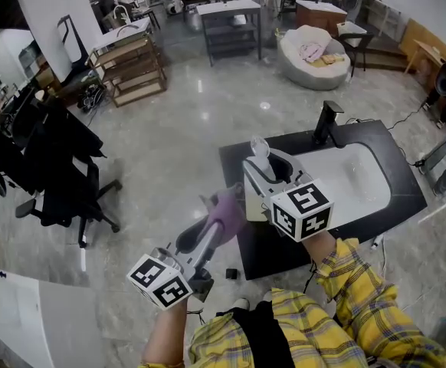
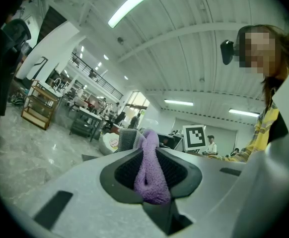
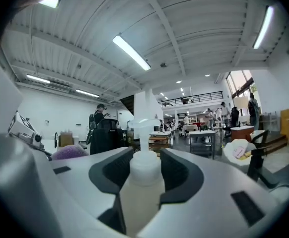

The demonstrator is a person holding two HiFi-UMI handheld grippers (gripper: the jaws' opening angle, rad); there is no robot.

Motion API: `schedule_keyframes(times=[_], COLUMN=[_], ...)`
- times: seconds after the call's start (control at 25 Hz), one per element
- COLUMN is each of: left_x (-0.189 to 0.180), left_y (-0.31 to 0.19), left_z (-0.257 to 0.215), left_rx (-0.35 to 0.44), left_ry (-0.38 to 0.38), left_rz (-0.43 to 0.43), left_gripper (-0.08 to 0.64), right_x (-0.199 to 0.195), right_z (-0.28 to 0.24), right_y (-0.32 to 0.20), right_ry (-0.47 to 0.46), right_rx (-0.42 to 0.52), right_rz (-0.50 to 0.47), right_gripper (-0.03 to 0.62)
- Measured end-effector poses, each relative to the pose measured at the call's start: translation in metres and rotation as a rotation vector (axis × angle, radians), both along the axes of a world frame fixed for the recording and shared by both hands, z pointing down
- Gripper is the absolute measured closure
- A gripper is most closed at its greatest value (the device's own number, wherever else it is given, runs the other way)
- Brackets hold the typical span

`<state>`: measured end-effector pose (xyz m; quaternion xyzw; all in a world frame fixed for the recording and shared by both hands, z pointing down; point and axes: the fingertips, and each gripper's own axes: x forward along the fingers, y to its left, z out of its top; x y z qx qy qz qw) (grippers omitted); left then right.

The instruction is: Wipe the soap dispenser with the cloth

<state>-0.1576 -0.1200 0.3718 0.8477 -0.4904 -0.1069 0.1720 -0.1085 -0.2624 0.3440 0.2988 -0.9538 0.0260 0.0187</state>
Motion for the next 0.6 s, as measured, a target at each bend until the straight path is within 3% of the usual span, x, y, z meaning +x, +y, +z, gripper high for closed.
schedule_keyframes(times=[0.36, 0.48, 0.6], left_x=[-0.001, 0.004, 0.011], left_y=[0.007, 0.007, 0.005], left_z=[-0.024, -0.026, -0.029], left_rx=[0.061, 0.066, 0.079], left_ry=[0.018, 0.001, -0.036], left_rz=[0.013, 0.029, 0.053], left_gripper=[0.494, 0.494, 0.494], right_x=[0.002, 0.001, 0.017], right_z=[-0.001, 0.0, -0.005], right_y=[0.001, 0.005, 0.011], right_ry=[-0.003, -0.018, -0.108], right_rx=[0.017, -0.001, -0.051], right_rz=[0.169, 0.107, 0.032], right_gripper=[0.433, 0.433, 0.416])
